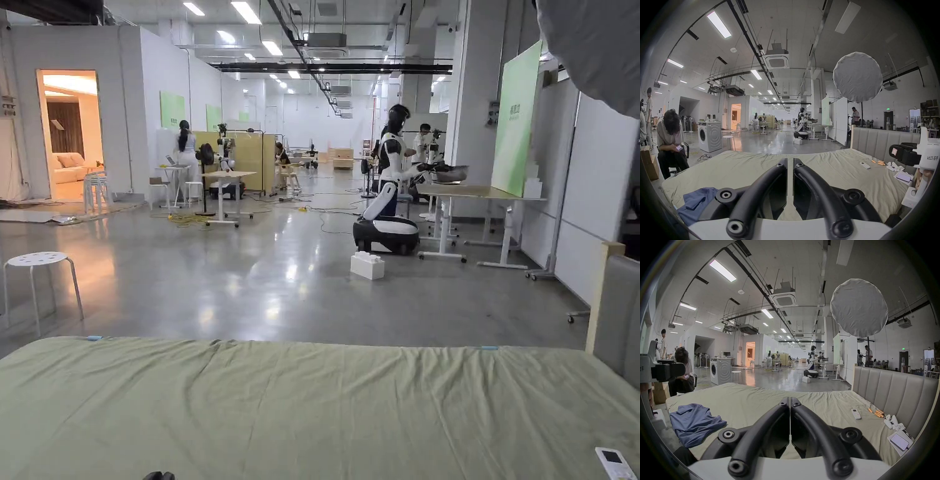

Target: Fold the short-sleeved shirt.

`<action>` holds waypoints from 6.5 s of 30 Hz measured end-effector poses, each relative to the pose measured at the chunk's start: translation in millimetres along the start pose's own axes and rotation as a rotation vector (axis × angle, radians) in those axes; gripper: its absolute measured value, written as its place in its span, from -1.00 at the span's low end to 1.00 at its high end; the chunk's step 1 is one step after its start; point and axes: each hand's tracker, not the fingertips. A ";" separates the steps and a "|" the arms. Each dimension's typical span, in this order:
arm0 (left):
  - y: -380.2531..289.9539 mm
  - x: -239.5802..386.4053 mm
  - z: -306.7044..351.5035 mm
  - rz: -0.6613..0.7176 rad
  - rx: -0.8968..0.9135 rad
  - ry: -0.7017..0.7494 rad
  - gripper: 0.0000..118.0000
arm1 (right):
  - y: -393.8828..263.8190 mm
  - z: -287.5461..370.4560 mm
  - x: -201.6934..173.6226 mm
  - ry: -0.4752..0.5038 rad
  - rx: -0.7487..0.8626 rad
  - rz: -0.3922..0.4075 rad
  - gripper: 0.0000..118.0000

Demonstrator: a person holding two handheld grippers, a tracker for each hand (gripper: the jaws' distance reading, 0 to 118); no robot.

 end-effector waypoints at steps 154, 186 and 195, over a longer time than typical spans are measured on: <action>-256.4 364.5 -117.1 -0.088 -0.893 -1.059 -0.97 | -146.2 134.3 111.9 -0.341 -0.645 -0.215 -1.00; -27.4 -26.9 90.4 -0.090 -0.160 -0.010 -0.88 | -36.3 59.3 18.6 0.028 -0.203 -0.030 -1.00; -28.6 -16.6 86.4 -0.079 -0.200 -0.040 -1.00 | -42.3 66.5 19.1 0.011 -0.219 -0.039 -1.00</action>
